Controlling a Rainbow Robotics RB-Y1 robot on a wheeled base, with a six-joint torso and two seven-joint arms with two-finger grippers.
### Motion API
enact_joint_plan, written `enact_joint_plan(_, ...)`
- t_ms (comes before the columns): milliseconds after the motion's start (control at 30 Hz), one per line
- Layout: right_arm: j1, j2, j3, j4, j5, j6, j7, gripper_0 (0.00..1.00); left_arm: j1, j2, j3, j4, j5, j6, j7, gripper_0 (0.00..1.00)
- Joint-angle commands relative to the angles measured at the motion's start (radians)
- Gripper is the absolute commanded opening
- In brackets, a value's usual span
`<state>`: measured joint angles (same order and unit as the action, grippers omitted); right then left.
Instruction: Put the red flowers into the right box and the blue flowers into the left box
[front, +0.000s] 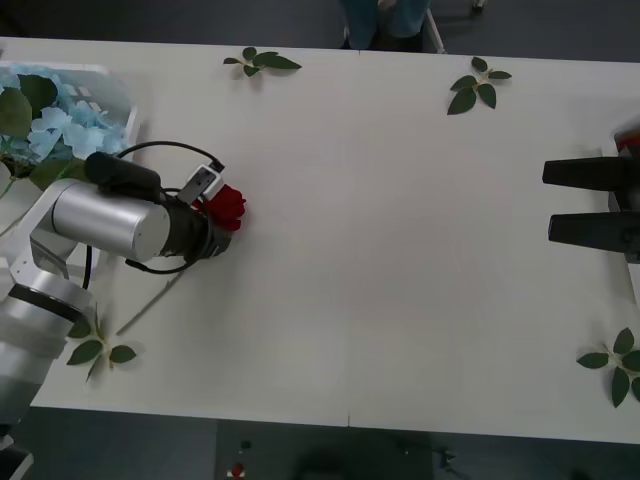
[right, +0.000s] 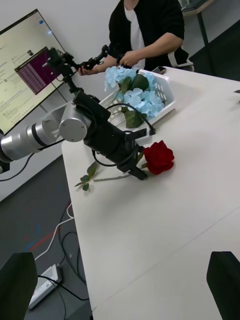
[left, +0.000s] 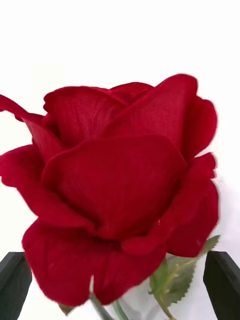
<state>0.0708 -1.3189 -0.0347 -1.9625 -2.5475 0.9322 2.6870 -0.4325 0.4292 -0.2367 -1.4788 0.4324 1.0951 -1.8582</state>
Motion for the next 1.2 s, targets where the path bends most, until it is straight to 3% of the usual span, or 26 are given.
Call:
enact_joint_plan(33, -0.008, -0.006, 0.004, -0.013, -0.005, 0.0, 0.018, 1.0, -0.019, 0.009, -0.035, -0.006, -0.055, -0.006, 0.068, 1.0)
enact_joint_plan(400, -0.008, -0.008, 0.004, -0.013, -0.005, 0.0, 0.018, 1.0, -0.019, -0.012, -0.041, 0.08, -0.052, -0.029, 0.088, 1.0)
enact_joint_plan(433, -0.009, -0.008, 0.004, -0.013, -0.005, 0.0, 0.018, 1.0, -0.017, -0.015, -0.041, 0.088, -0.049, -0.041, 0.088, 0.79)
enact_joint_plan(467, -0.009, -0.008, 0.004, -0.013, -0.005, 0.0, 0.018, 1.0, -0.017, -0.015, -0.041, 0.094, -0.046, -0.044, 0.09, 0.35)
enact_joint_plan(500, -0.008, -0.006, 0.004, -0.013, -0.005, 0.0, 0.018, 1.0, -0.017, -0.017, -0.041, 0.097, -0.044, -0.044, 0.091, 0.09)
enact_joint_plan(533, -0.008, -0.006, 0.004, -0.013, -0.005, 0.0, 0.018, 1.0, -0.017, -0.017, -0.041, 0.095, -0.044, -0.044, 0.093, 0.0)
enact_joint_plan(833, -0.009, -0.006, 0.004, -0.015, -0.005, 0.0, 0.018, 1.0, -0.015, -0.014, -0.007, 0.035, 0.034, -0.081, 0.099, 0.0)
enact_joint_plan(1200, -0.009, -0.006, 0.004, -0.016, -0.005, -0.001, 0.018, 1.0, 0.049, 0.026, 0.178, -0.262, 0.33, 0.005, 0.099, 0.0)
